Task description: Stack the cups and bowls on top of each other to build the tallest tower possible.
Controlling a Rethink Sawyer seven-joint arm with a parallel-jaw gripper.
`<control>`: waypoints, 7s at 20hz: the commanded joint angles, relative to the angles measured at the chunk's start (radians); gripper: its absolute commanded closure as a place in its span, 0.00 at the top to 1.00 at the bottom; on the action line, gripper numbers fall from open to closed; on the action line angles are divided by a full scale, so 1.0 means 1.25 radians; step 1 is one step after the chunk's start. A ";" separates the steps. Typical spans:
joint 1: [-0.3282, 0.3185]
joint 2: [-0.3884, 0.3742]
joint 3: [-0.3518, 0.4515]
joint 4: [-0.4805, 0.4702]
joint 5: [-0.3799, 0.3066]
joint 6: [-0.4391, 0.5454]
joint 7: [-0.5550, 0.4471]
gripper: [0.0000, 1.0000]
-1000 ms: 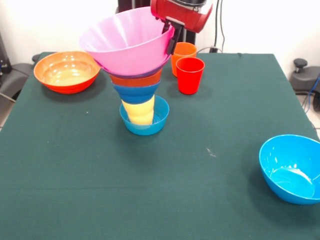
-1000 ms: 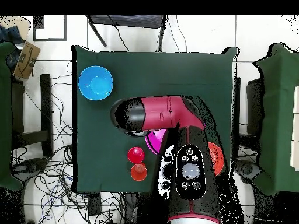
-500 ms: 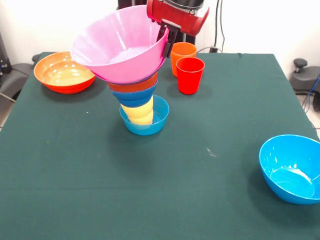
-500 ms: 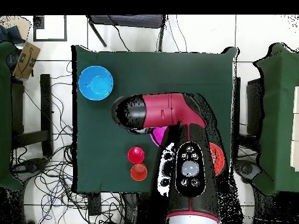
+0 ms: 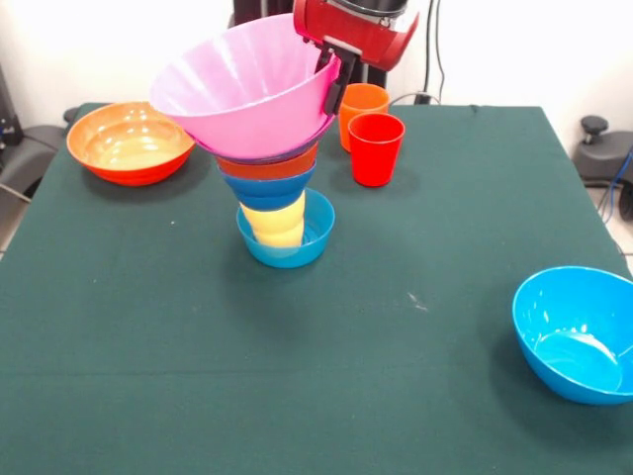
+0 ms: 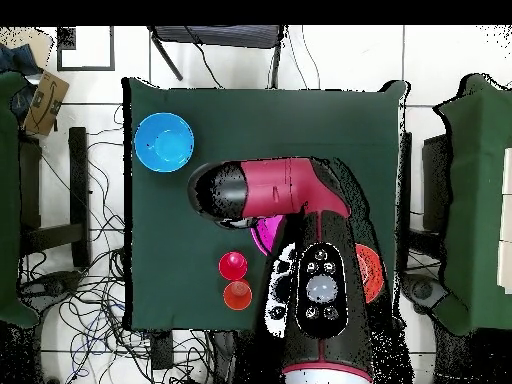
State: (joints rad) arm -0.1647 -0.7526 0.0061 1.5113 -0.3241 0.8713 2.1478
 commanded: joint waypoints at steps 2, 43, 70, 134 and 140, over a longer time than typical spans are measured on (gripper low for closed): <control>0.025 0.048 0.018 -0.015 -0.010 0.013 0.054 0.00; 0.030 0.044 0.004 0.011 0.010 -0.030 0.044 1.00; 0.023 0.047 0.012 -0.003 0.015 -0.026 0.029 1.00; 0.034 0.067 -0.058 0.052 -0.005 -0.420 0.134 0.00; 0.000 0.041 -0.035 0.099 0.027 -0.377 0.067 0.00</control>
State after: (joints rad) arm -0.1519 -0.7094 -0.0843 1.5299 -0.3118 0.3725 2.1490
